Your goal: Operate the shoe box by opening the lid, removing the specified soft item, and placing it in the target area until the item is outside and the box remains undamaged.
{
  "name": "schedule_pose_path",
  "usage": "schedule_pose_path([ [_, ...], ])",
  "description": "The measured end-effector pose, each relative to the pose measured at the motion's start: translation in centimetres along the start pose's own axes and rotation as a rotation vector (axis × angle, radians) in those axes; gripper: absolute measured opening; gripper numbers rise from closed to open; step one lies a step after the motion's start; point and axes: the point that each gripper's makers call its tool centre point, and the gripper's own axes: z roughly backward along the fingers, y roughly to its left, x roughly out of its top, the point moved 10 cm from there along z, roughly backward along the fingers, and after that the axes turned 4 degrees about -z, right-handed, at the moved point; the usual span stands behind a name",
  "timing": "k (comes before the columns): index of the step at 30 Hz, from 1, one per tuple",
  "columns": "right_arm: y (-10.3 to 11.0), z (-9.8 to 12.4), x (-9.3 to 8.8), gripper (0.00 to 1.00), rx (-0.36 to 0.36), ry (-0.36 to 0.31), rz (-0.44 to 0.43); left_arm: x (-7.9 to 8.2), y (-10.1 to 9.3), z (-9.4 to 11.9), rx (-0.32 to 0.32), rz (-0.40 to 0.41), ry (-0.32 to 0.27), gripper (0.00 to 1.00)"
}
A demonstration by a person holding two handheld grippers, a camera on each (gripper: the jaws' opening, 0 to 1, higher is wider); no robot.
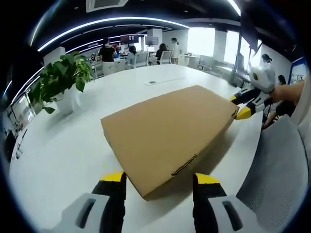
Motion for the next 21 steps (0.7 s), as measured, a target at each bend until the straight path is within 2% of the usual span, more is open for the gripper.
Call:
schedule_pose_path([
  [5,0.1,0.2,-0.1,0.32,-0.003,-0.004,-0.011,-0.1,-0.3,0.2,-0.010,-0.031,0.021,0.57],
  [21,1.2,1.2,-1.2,0.26,-0.017,-0.021,-0.047,-1.3,-1.7,1.3,0.016,0.032,-0.018,0.56],
])
